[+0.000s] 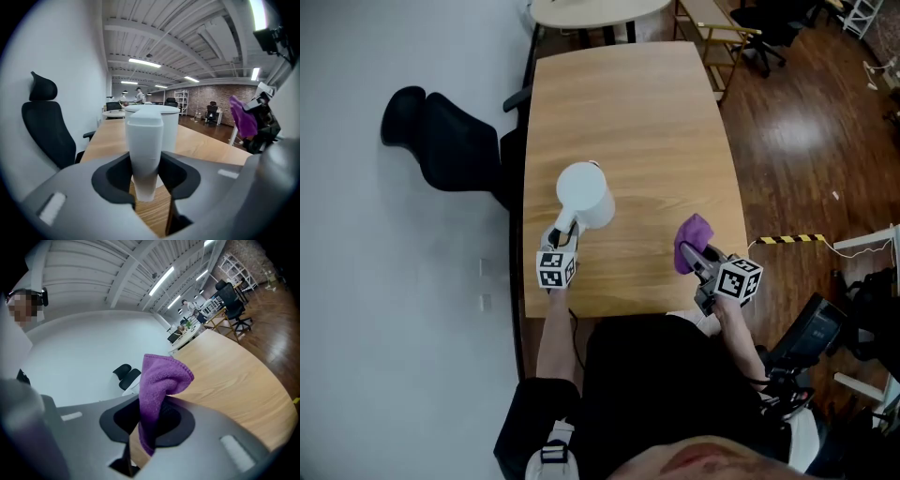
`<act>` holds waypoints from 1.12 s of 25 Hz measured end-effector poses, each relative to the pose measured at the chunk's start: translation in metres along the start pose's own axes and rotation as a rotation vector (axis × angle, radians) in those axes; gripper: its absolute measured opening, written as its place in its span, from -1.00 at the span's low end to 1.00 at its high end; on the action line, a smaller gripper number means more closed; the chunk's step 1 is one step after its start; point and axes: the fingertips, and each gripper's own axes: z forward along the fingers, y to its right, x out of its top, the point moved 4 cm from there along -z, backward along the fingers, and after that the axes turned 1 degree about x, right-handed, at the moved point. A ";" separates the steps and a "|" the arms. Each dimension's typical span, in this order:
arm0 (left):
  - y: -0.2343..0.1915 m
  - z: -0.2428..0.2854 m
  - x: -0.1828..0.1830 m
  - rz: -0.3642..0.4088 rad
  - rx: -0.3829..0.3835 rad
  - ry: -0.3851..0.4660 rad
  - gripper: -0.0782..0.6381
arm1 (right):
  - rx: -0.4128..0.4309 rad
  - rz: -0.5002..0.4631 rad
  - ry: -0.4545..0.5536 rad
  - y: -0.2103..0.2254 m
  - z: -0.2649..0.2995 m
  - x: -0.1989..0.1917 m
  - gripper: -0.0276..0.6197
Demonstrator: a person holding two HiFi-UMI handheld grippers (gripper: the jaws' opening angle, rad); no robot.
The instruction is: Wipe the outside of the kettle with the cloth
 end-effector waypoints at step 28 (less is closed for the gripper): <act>0.111 0.047 0.027 0.245 -0.557 0.048 -0.60 | -0.144 -0.827 -0.695 -0.111 0.211 -0.018 -0.73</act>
